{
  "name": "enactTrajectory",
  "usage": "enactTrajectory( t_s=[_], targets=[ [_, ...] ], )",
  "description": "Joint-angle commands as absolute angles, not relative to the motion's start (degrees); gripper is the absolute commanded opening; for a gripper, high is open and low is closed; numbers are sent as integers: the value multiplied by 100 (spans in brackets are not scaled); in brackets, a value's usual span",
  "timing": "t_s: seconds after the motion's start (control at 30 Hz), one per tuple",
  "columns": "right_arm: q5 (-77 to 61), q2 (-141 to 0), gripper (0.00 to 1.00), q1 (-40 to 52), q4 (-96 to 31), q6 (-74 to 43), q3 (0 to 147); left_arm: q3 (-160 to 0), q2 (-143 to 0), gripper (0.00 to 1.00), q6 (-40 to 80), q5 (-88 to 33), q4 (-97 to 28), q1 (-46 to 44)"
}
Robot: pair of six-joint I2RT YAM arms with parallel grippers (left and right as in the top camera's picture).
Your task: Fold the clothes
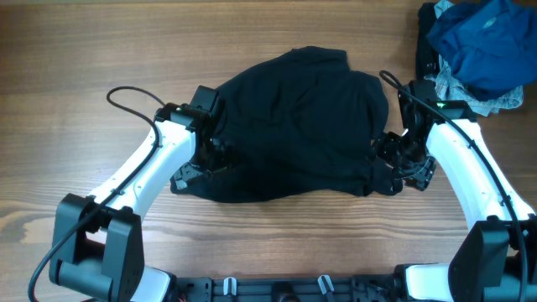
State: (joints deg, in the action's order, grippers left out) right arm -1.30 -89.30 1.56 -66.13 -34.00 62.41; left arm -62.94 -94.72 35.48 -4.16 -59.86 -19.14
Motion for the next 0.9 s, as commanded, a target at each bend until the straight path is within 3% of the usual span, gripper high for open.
enactTrajectory(
  t_s=[0.0, 0.17, 0.43, 0.6, 0.67, 0.77, 0.8, 0.87],
  targets=[
    [-198, -8864, 87, 148, -6595, -3465, 6316, -6292, -9491, 100, 4215, -462, -6090, -1896],
    [-200, -8864, 86, 148, -6652, -3618, 6316, -5817, -9494, 100, 4523, -438, -5450, -1802],
    [-200, -8864, 85, 148, -6598, -3601, 6309, -5249, -9494, 100, 4198, -56, -5253, -322],
    [-200, -8864, 86, 148, -6495, -3594, 6309, -4869, -9494, 100, 4069, -73, -4685, -292],
    [-200, -8864, 86, 148, -6471, -3594, 6309, -4869, -9494, 89, 3826, -462, -4644, -292],
    [-202, -8864, 86, 148, -6346, -3599, 6309, -4871, -9491, 56, 3769, -615, -4644, -292],
    [-202, -8864, 85, 148, -6298, -3599, 6309, -4871, -9491, 33, 3750, -615, -4648, -292],
    [-233, -8864, 85, 148, -6233, -3599, 6309, -4901, -9480, 18, 3618, -572, -4700, -292]
  ],
)
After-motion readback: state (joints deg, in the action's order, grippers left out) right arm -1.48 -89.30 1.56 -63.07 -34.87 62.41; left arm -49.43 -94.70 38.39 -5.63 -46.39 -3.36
